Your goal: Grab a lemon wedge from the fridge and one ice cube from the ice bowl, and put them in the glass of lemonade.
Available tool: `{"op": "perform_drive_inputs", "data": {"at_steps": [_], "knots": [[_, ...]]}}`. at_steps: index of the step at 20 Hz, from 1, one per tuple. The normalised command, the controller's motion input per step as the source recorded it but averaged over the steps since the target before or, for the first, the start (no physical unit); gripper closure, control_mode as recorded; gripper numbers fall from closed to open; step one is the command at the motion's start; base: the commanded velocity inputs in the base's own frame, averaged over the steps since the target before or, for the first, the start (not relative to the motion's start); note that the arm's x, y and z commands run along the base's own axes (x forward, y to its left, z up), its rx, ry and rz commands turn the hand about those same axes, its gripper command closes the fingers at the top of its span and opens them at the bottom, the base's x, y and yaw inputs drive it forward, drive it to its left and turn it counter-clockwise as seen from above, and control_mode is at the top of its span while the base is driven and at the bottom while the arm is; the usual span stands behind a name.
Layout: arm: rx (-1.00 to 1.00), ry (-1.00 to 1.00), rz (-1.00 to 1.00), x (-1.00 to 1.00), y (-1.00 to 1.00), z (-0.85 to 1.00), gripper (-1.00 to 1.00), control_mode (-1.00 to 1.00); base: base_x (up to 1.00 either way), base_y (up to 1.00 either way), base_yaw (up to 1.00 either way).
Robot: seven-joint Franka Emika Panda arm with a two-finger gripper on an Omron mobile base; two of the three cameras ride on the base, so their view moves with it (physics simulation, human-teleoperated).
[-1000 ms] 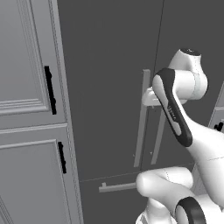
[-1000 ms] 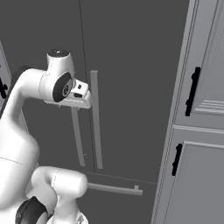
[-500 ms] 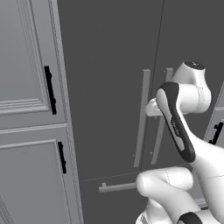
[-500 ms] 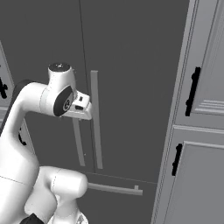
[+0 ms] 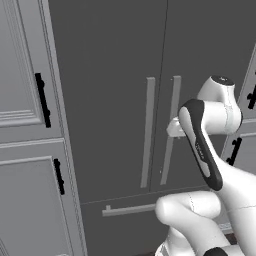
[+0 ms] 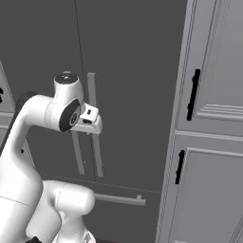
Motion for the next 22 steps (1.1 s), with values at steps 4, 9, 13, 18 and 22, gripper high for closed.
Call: {"op": "perform_drive_inputs", "data": {"at_steps": [4,9,13,18,22], "knots": [[0.00,0.00,0.00,0.00,0.00,0.00,-1.00,1.00,-0.27,-0.39,0.00],[0.00,0.00,0.00,0.00,0.00,0.00,-1.00,1.00,-0.35,-0.35,0.00],[0.00,0.00,0.00,0.00,0.00,0.00,-1.00,1.00,-0.36,-0.24,-0.01],[0.00,0.00,0.00,0.00,0.00,0.00,-1.00,1.00,-0.21,-0.16,-0.29],[0.00,0.00,0.00,0.00,0.00,0.00,-1.00,1.00,0.00,0.00,-0.69]]}}
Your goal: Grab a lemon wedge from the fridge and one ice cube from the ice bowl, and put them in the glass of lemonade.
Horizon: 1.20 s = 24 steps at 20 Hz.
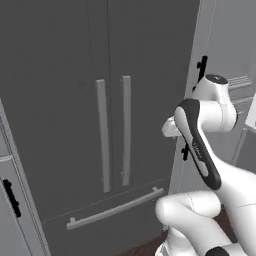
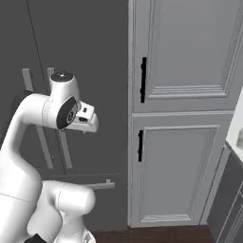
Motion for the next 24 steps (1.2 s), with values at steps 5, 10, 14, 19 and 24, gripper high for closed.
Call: {"op": "perform_drive_inputs", "data": {"at_steps": [5,10,14,19,24], "knots": [[0.00,0.00,0.00,0.00,0.00,0.00,-1.00,1.00,0.00,0.00,-0.96],[0.00,0.00,0.00,0.00,0.00,0.00,-1.00,1.00,0.07,-0.03,-0.90],[0.00,0.00,0.00,0.00,0.00,0.00,-1.00,1.00,0.62,-0.13,-0.64],[0.00,0.00,0.00,0.00,0.00,0.00,-1.00,1.00,0.98,-0.11,-0.43],[0.00,0.00,0.00,0.00,0.00,0.00,-1.00,1.00,0.98,-0.29,-0.31]]}}
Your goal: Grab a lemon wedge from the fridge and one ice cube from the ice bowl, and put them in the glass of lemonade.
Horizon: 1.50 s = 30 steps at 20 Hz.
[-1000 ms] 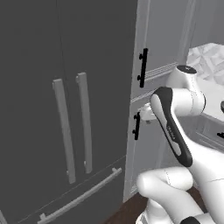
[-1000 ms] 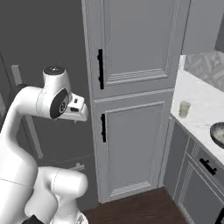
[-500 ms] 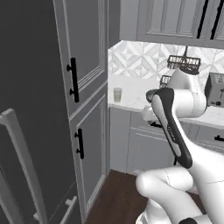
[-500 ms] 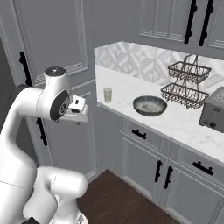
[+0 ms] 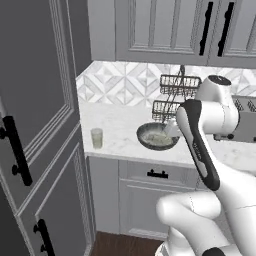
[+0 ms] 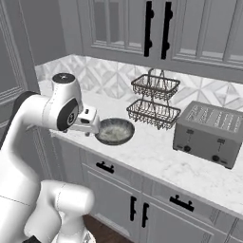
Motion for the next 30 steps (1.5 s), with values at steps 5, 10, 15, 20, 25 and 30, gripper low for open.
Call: {"op": "perform_drive_inputs", "data": {"at_steps": [5,10,15,20,25,30], "knots": [[0.00,0.00,0.00,0.00,0.00,0.00,-1.00,1.00,0.72,-0.33,-0.21],[0.00,0.00,0.00,0.00,0.00,0.00,-1.00,1.00,0.68,-0.03,-0.17],[0.00,0.00,0.00,0.00,0.00,0.00,-1.00,1.00,0.55,0.05,-0.18],[0.00,0.00,0.00,0.00,0.00,0.00,-1.00,1.00,0.69,0.38,-0.24],[-0.13,0.14,-0.19,0.61,0.56,-0.87,-1.00,-1.00,0.00,0.00,0.00],[-0.08,0.14,-0.11,0.64,0.38,-0.80,-1.00,-1.00,0.00,0.00,0.00]]}}
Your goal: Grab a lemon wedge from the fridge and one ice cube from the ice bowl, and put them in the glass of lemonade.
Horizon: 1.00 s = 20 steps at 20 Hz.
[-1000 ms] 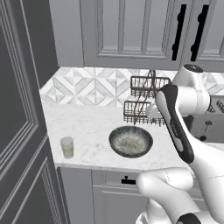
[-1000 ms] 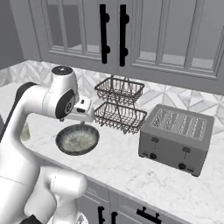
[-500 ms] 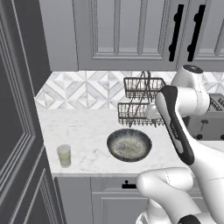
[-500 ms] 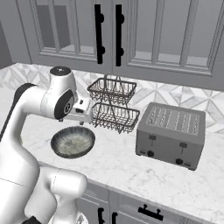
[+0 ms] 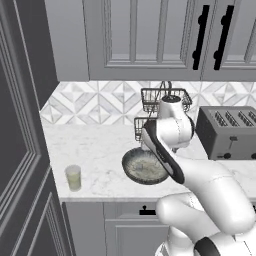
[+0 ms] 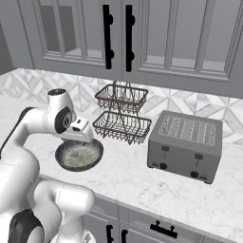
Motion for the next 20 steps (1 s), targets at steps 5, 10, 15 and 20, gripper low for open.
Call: {"op": "perform_drive_inputs", "data": {"at_steps": [5,10,15,20], "knots": [[0.09,0.01,0.10,0.53,-0.29,-0.67,-1.00,-1.00,0.00,0.00,0.00],[-0.06,0.29,0.11,0.70,-0.02,-0.21,-1.00,-1.00,0.00,0.00,0.00],[-0.16,0.21,0.00,0.75,0.10,-0.02,-1.00,-1.00,0.00,0.00,0.00],[0.00,-0.01,0.06,0.14,-0.12,-0.06,-1.00,-1.00,0.00,0.00,0.00]]}}
